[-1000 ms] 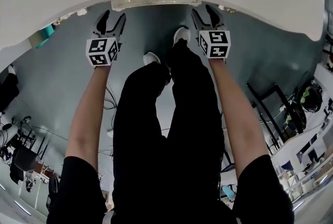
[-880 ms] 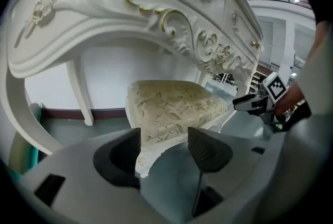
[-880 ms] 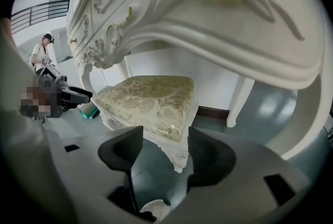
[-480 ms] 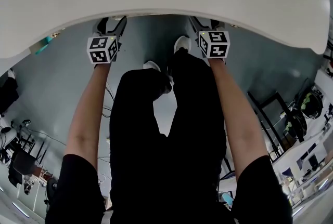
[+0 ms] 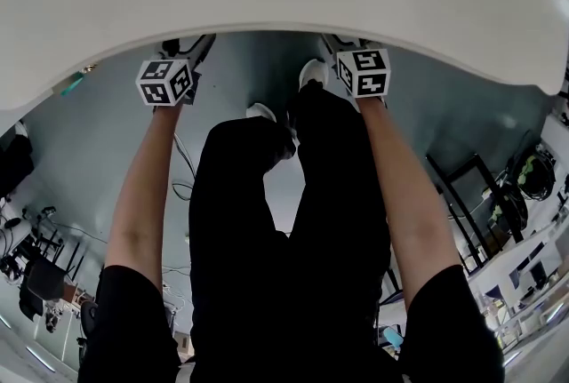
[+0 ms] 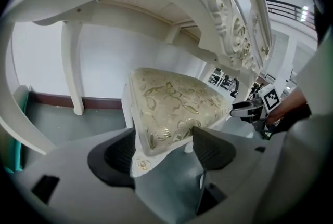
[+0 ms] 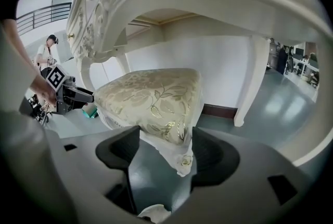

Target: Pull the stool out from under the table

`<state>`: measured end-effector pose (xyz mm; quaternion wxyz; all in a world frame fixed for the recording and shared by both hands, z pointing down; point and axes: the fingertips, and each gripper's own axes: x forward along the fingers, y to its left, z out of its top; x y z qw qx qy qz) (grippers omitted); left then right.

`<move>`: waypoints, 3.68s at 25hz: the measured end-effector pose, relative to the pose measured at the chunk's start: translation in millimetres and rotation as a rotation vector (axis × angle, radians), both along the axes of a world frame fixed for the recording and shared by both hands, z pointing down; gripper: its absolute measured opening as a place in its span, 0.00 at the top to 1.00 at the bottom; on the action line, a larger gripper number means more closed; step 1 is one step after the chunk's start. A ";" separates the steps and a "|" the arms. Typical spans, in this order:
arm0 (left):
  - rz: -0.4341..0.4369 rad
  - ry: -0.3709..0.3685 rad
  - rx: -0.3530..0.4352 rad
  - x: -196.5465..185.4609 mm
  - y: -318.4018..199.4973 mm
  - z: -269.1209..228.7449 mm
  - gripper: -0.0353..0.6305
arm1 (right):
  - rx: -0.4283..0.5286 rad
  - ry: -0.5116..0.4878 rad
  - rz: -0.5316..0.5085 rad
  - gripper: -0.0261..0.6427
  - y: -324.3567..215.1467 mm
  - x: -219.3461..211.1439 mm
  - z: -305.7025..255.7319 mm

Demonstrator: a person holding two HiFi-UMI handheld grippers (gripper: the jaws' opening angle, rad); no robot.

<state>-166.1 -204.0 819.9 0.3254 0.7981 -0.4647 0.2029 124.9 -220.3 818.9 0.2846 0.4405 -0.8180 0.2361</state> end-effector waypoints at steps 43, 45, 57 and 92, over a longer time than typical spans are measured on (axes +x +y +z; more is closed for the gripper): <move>0.115 -0.062 -0.189 8.5 84.1 5.3 0.42 | -0.214 0.065 0.002 0.49 92.4 1.2 4.4; 0.112 -0.066 -0.200 9.4 97.6 5.8 0.42 | -0.222 0.115 -0.026 0.49 105.8 2.1 5.8; 0.100 -0.097 -0.238 12.6 141.7 6.4 0.42 | -0.296 0.123 -0.004 0.49 147.8 5.3 7.1; 0.094 -0.115 -0.321 14.6 251.1 10.9 0.42 | -0.343 0.093 -0.039 0.49 251.3 4.3 12.0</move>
